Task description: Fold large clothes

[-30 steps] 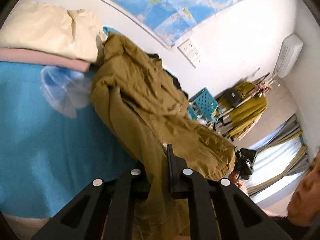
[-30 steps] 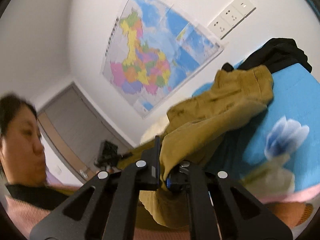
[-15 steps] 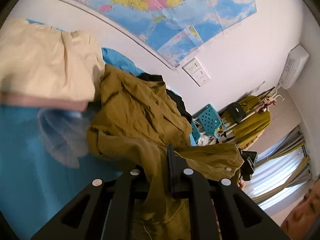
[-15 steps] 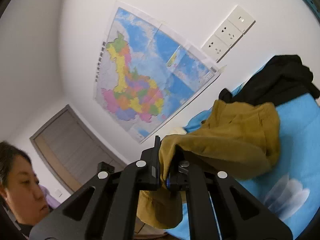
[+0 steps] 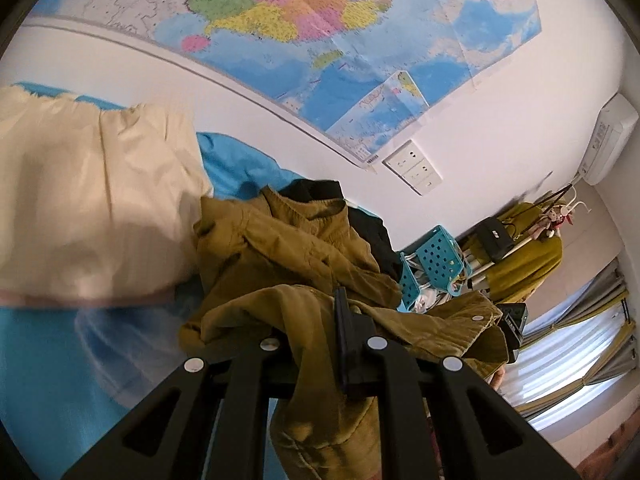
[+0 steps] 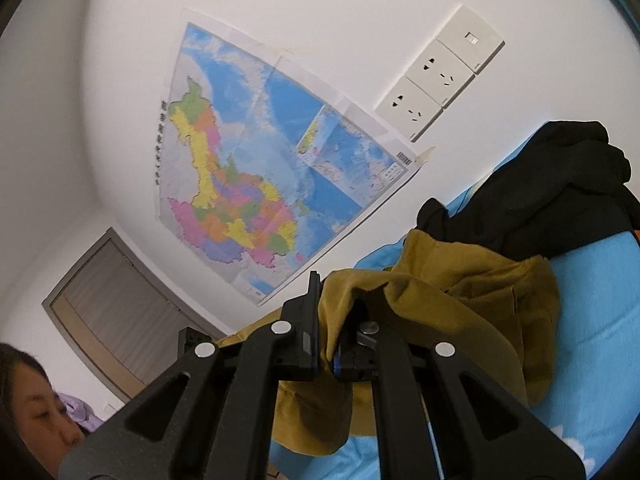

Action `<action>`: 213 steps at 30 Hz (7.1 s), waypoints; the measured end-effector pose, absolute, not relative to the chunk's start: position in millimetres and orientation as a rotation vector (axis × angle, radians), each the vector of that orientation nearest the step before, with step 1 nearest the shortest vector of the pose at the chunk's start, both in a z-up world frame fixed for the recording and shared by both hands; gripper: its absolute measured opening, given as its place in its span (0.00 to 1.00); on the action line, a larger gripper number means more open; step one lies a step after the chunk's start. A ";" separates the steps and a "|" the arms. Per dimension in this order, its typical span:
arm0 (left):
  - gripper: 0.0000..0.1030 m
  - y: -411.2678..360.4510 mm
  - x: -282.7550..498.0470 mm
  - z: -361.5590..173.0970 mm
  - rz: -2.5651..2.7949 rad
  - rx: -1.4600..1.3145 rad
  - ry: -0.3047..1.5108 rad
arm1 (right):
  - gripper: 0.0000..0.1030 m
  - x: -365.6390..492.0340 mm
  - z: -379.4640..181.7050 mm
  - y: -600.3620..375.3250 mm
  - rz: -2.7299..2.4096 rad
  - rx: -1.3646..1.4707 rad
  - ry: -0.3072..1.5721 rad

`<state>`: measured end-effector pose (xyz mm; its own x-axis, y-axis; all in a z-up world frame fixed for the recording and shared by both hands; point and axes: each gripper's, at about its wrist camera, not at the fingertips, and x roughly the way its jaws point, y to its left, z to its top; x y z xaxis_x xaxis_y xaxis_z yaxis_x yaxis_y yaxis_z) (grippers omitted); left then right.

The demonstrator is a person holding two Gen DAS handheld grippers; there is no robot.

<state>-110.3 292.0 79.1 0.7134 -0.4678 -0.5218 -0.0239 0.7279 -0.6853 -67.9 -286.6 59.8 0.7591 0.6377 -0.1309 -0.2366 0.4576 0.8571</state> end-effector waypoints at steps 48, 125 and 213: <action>0.16 336.3 72.9 -20.0 0.019 -0.753 1.057 | 0.53 57.5 4.3 -195.9 0.433 0.532 0.761; 0.84 197.4 -134.7 21.1 -0.080 -0.159 0.775 | 0.63 -87.7 19.3 -259.8 0.190 0.328 0.751; 0.68 219.6 -110.0 -43.5 -0.065 -0.319 0.790 | 0.50 -89.6 -35.8 -226.5 0.171 0.413 0.798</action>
